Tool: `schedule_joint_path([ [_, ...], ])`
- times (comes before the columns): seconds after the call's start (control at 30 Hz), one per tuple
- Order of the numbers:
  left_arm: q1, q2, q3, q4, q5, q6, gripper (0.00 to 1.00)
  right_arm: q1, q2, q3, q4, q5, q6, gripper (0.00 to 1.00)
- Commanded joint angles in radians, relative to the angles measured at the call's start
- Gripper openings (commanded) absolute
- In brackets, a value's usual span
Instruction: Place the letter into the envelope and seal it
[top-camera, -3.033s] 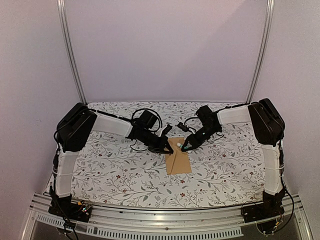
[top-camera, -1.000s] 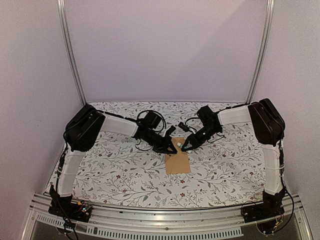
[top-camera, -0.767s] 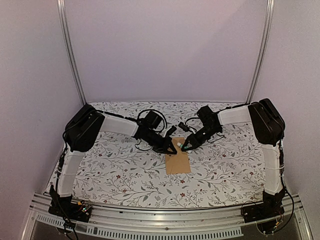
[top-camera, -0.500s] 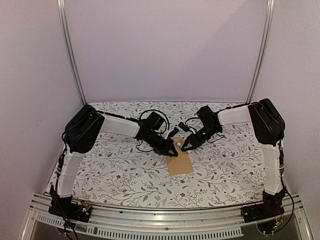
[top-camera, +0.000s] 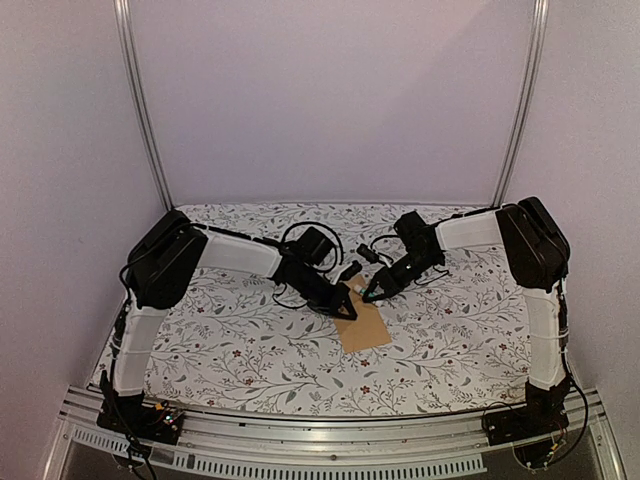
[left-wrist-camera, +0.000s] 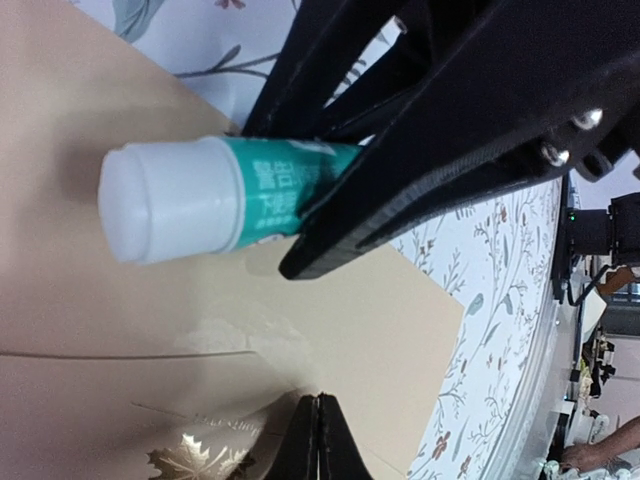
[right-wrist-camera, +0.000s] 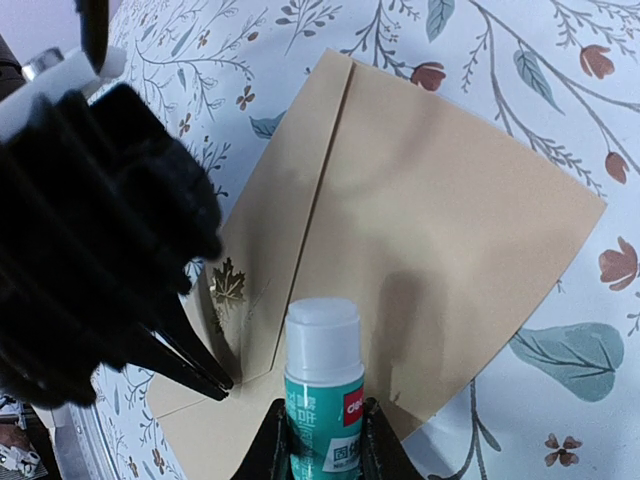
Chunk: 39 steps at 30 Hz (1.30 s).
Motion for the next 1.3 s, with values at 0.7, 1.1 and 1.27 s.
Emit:
schedule_joint_path([
  [0.7,0.074,0.041,0.039,-0.012,-0.046,-0.117,0.0,-0.014,0.07,-0.04,-0.027,0.131,0.004,0.0],
  [1.1,0.083,0.086,0.079,-0.017,-0.035,-0.126,0.0,-0.014,0.072,-0.04,-0.026,0.131,0.005,0.0],
  [1.27,0.077,0.091,0.078,-0.013,0.003,-0.113,0.0,-0.014,0.074,-0.039,-0.026,0.133,0.007,0.0],
])
